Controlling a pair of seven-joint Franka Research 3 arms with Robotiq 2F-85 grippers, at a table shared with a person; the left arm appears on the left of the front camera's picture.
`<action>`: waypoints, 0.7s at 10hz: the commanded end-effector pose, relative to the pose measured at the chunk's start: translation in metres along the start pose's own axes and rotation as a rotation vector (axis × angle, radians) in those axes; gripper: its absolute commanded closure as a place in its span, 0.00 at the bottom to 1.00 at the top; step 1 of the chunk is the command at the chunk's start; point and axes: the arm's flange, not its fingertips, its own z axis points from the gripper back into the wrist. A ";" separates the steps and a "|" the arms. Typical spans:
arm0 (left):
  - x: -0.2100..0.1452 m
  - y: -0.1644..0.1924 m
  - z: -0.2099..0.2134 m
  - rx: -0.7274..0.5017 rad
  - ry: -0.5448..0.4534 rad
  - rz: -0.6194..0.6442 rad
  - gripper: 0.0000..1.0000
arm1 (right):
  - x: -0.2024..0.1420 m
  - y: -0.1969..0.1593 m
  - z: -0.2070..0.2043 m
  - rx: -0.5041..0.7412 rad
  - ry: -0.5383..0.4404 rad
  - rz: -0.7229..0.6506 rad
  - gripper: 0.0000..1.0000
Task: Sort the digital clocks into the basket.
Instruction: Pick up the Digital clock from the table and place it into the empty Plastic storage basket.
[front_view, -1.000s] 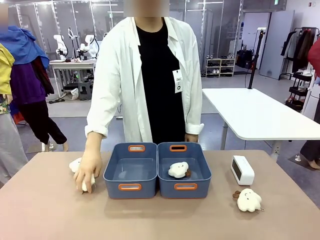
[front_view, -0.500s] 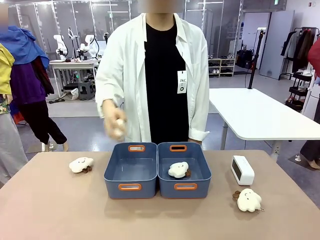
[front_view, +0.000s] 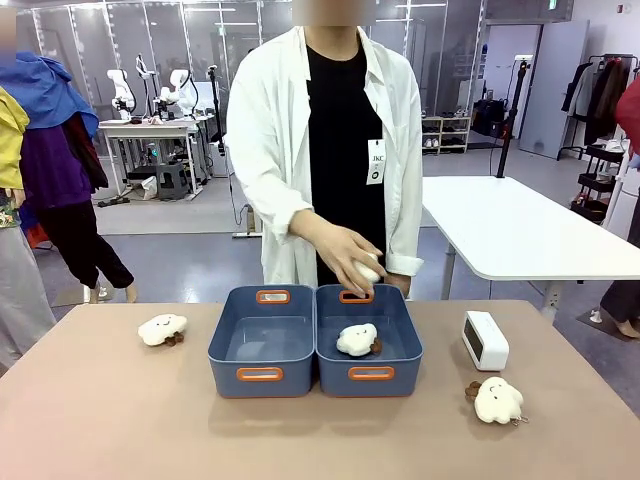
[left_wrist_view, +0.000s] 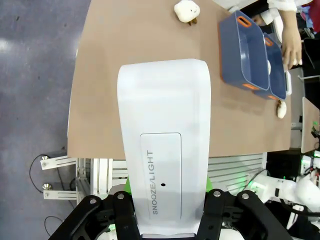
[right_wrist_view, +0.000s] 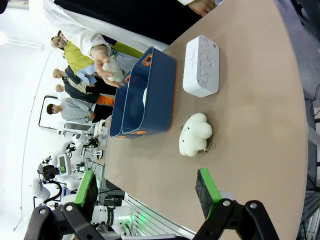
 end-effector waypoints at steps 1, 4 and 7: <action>0.000 0.000 0.001 -0.001 0.007 -0.022 1.00 | -0.001 0.002 0.003 0.008 0.001 0.010 0.00; 0.025 -0.111 -0.014 0.169 0.038 -0.193 0.50 | -0.001 0.002 0.003 0.008 0.001 0.010 0.00; 0.056 -0.187 -0.044 0.217 0.113 -0.309 0.50 | -0.001 0.002 0.003 0.008 0.001 0.010 0.00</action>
